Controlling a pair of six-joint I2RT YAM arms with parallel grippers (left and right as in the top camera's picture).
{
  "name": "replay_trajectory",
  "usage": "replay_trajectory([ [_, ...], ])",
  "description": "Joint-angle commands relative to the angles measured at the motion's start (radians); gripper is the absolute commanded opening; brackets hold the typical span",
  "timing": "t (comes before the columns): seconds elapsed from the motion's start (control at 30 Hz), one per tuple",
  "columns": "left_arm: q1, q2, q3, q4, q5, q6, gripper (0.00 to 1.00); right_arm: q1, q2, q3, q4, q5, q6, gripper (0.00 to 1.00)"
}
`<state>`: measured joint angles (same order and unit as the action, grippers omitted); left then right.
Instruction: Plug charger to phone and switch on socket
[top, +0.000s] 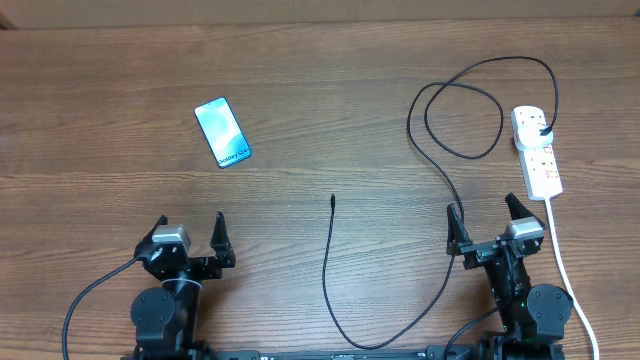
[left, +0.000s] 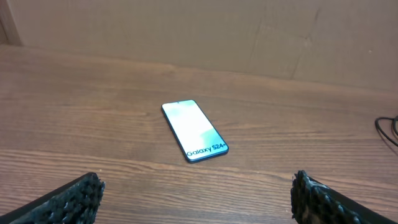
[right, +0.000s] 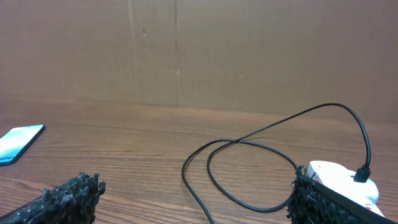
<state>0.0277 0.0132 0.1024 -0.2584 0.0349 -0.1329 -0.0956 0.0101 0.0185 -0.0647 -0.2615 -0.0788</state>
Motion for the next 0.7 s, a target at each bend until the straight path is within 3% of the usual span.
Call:
replay_trajectory([
  [0.0, -0.005, 0.009, 0.081, -0.015, 0.015, 0.033, 1.0, 0.008, -0.007, -0.01, 0.003, 0.007, 0.0, 1.0],
  [0.27, -0.005, 0.173, 0.192, -0.029, 0.015, 0.032, 1.0, 0.008, -0.007, -0.01, 0.003, 0.007, 0.0, 1.0],
  [0.67, -0.005, 0.61, 0.517, -0.182, 0.023, 0.033, 0.99, 0.008, -0.007, -0.01, 0.003, 0.007, 0.0, 1.0],
])
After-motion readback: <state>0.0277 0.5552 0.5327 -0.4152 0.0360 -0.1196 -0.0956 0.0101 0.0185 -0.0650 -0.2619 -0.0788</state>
